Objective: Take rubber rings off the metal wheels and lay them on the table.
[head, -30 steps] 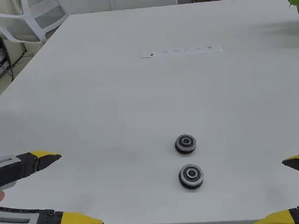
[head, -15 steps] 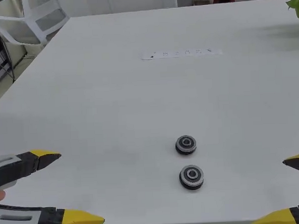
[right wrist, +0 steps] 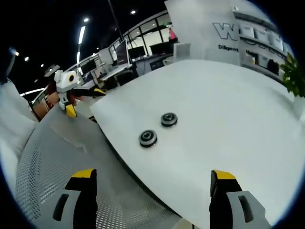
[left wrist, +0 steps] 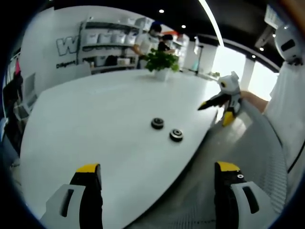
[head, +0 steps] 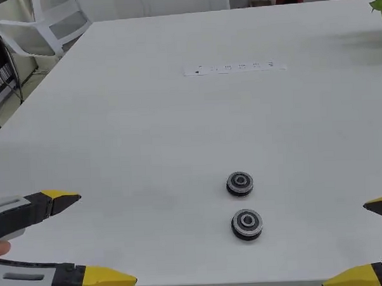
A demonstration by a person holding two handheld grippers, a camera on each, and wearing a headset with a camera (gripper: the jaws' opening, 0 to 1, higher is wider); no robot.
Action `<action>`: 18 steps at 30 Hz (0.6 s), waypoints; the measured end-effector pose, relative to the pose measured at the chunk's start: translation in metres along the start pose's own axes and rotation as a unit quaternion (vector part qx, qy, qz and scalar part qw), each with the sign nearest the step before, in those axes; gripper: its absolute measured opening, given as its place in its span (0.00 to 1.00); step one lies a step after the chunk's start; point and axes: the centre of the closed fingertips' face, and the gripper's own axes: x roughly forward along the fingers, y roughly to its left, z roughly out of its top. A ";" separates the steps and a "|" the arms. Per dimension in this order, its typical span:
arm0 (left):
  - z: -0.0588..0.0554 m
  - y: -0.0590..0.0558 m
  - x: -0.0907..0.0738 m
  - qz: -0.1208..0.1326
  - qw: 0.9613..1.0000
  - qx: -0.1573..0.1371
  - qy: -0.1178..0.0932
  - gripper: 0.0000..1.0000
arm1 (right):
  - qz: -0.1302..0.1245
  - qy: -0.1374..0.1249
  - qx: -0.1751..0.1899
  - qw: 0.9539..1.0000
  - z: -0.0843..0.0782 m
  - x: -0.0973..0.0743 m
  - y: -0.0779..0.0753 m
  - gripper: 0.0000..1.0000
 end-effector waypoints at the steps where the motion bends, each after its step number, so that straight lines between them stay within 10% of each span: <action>1: 0.001 0.000 0.000 0.001 1.000 0.001 -0.001 1.00 | 0.000 0.000 0.000 1.000 0.000 0.000 0.000 0.99; 18: 0.006 0.000 0.000 0.004 1.000 0.002 -0.004 1.00 | 0.008 0.008 0.000 1.000 -0.004 0.005 -0.004 0.94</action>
